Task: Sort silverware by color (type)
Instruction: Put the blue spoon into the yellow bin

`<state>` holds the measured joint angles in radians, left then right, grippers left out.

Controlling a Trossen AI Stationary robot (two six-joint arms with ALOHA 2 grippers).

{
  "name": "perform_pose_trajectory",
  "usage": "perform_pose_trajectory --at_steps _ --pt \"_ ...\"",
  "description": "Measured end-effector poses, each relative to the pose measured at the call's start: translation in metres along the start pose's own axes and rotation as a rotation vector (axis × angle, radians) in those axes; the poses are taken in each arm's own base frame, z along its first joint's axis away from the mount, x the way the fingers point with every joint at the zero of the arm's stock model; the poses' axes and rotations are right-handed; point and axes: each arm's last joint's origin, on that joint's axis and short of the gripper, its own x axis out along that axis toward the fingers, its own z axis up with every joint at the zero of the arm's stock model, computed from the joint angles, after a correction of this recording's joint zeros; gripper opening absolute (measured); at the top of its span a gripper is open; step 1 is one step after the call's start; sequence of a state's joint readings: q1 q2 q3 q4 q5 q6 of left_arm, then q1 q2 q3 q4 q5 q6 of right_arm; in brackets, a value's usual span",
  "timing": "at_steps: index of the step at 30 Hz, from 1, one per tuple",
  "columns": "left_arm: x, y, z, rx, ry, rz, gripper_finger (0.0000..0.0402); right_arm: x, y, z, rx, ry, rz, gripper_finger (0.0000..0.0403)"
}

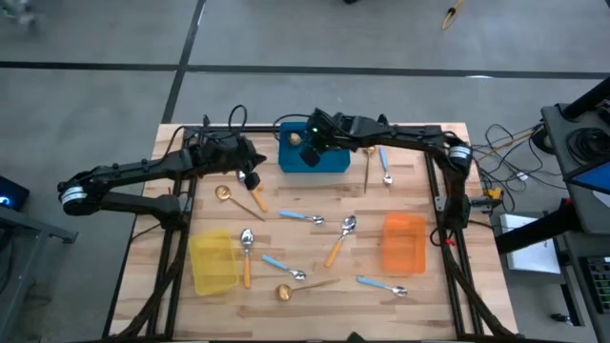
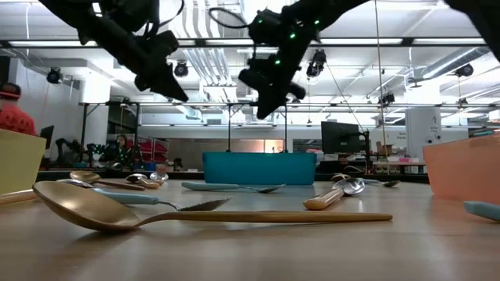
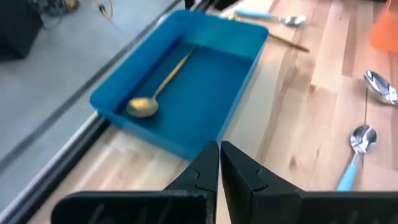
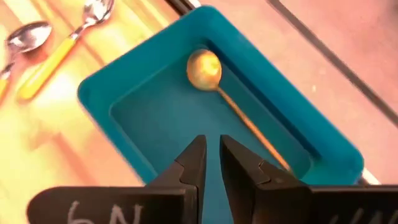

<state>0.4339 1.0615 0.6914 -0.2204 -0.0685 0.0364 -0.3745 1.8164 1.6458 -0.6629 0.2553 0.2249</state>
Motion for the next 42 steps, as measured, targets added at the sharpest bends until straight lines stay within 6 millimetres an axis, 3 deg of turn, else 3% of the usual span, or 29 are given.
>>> perform_pose_trajectory --at_steps 8,14,22,29,37,42 --pt "-0.001 -0.001 -0.015 -0.103 0.16 -0.007 0.0 -0.03 -0.013 -0.027 0.03 0.005 0.001 0.0038" --pt "-0.004 -0.005 -0.026 -0.218 0.281 -0.106 0.0 -0.038 -0.017 -0.033 -0.012 -0.118 0.026 0.0038" --pt "-0.01 -0.019 -0.037 -0.297 0.427 -0.19 0.0 -0.032 -0.012 -0.036 -0.079 -0.318 0.184 0.0038" --pt "-0.014 -0.039 -0.038 -0.266 0.451 -0.254 0.0 -0.02 -0.01 -0.04 -0.121 -0.311 0.174 0.0038" --pt "-0.019 -0.06 -0.04 -0.194 0.464 -0.326 0.0 -0.022 -0.01 -0.037 -0.255 -0.332 0.145 0.0038" --pt "-0.023 -0.071 -0.041 -0.146 0.451 -0.334 0.0 -0.025 -0.01 -0.035 -0.2 -0.339 0.157 0.0038"
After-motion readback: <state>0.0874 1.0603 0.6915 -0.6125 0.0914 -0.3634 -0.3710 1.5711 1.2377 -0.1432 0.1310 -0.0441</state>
